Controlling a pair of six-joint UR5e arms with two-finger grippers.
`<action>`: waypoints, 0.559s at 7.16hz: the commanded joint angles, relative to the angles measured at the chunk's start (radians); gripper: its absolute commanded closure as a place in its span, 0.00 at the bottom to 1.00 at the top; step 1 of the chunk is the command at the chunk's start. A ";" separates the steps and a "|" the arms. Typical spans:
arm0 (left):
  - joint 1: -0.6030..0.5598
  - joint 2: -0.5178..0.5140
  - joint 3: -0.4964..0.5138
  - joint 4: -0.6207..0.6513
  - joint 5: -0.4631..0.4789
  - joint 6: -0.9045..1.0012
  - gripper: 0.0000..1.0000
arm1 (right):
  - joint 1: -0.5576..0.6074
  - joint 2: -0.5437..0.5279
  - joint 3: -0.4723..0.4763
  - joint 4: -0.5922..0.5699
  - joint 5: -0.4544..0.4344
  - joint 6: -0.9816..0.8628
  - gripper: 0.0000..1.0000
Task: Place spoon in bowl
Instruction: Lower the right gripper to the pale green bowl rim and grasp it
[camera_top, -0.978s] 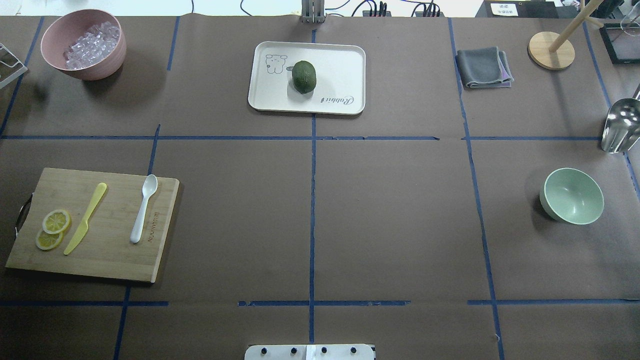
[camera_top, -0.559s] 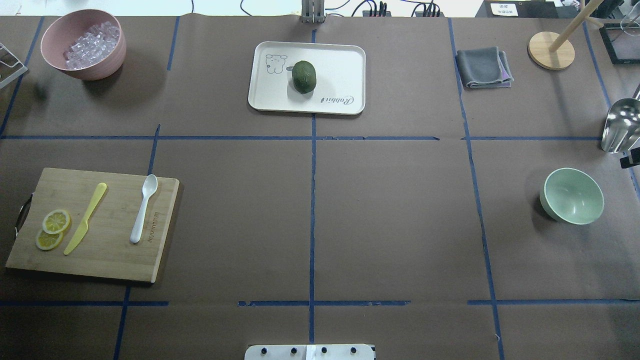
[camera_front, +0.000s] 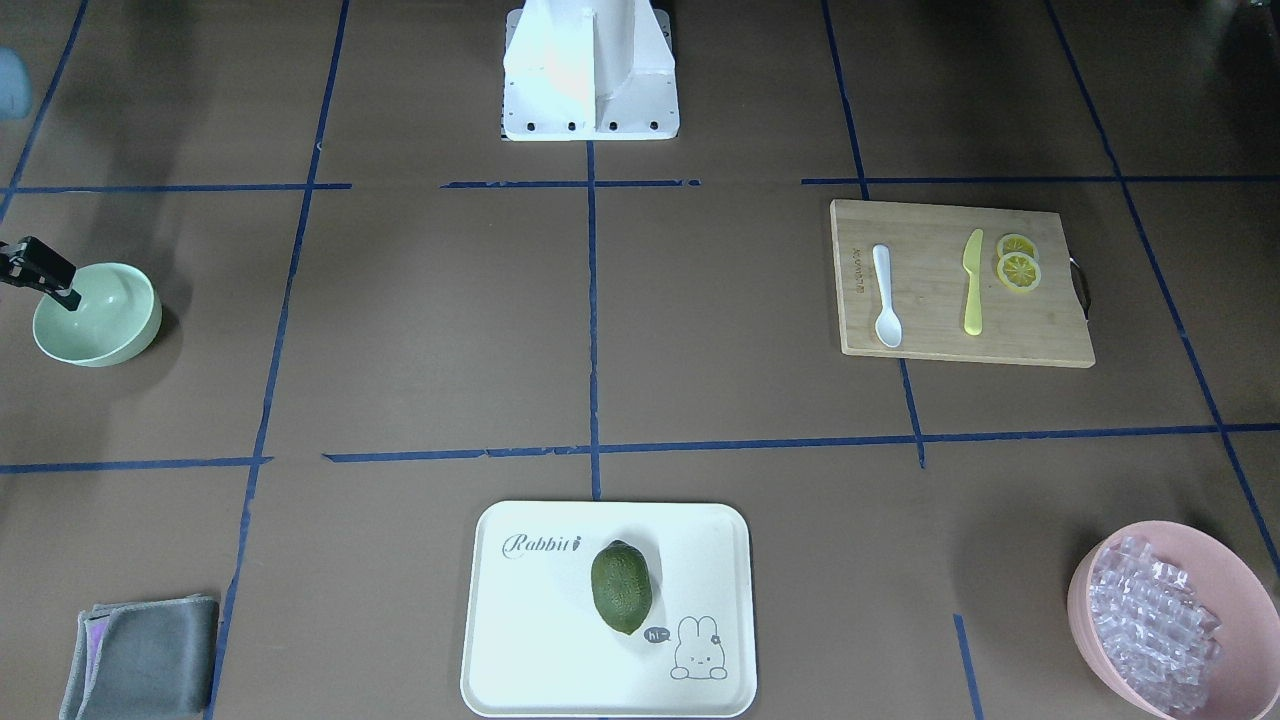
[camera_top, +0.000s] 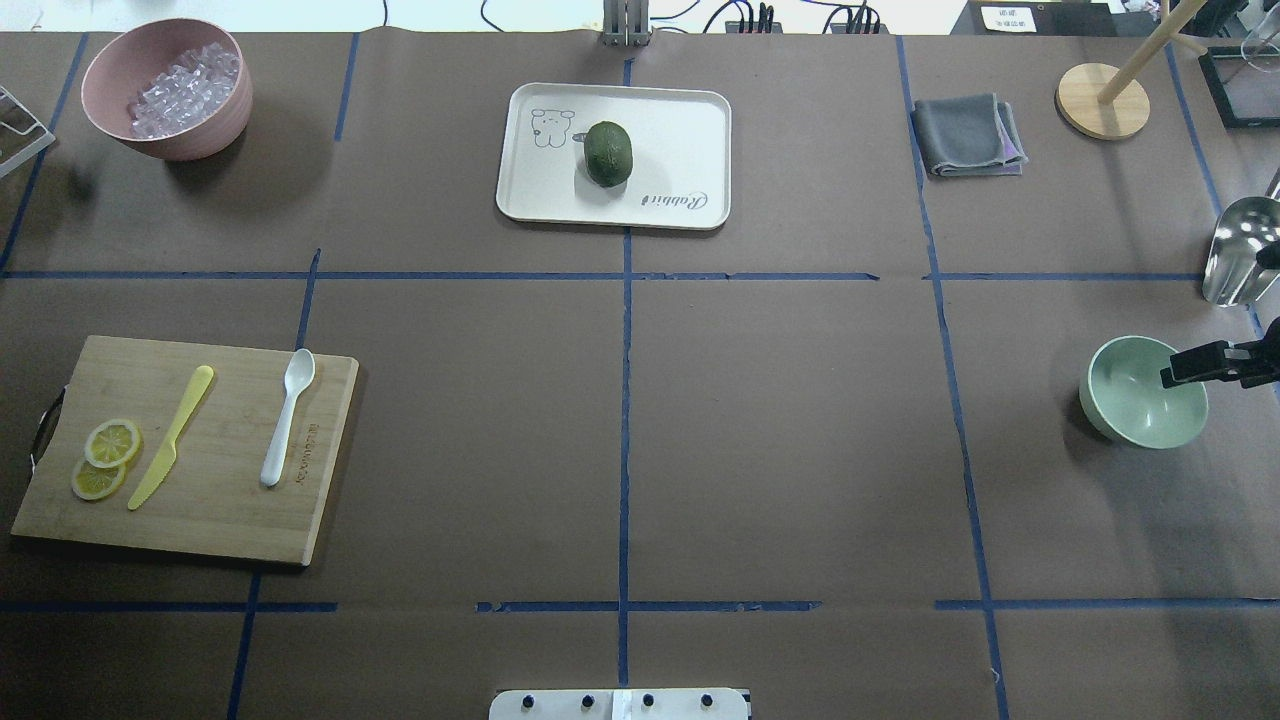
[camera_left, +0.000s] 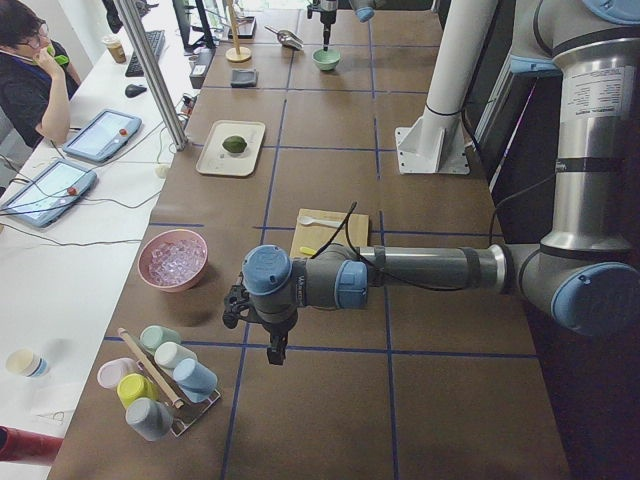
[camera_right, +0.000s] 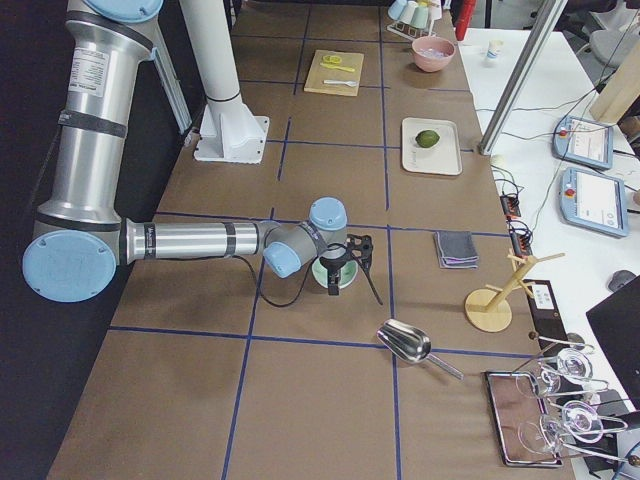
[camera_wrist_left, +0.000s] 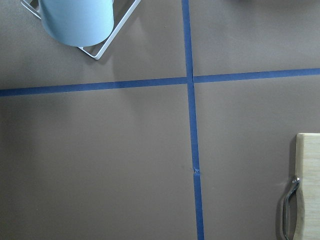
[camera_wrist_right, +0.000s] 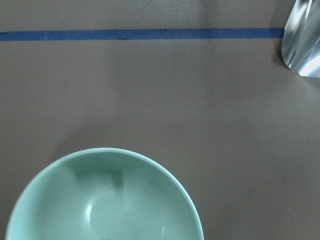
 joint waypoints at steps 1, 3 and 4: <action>0.000 0.001 -0.005 -0.001 0.000 -0.002 0.00 | -0.010 0.030 -0.071 0.001 -0.007 0.004 0.22; 0.000 0.001 -0.006 -0.001 0.000 -0.005 0.00 | -0.008 0.024 -0.106 0.094 0.003 -0.001 0.95; 0.000 -0.001 -0.006 -0.001 0.000 -0.009 0.00 | -0.010 0.028 -0.127 0.146 0.012 0.007 1.00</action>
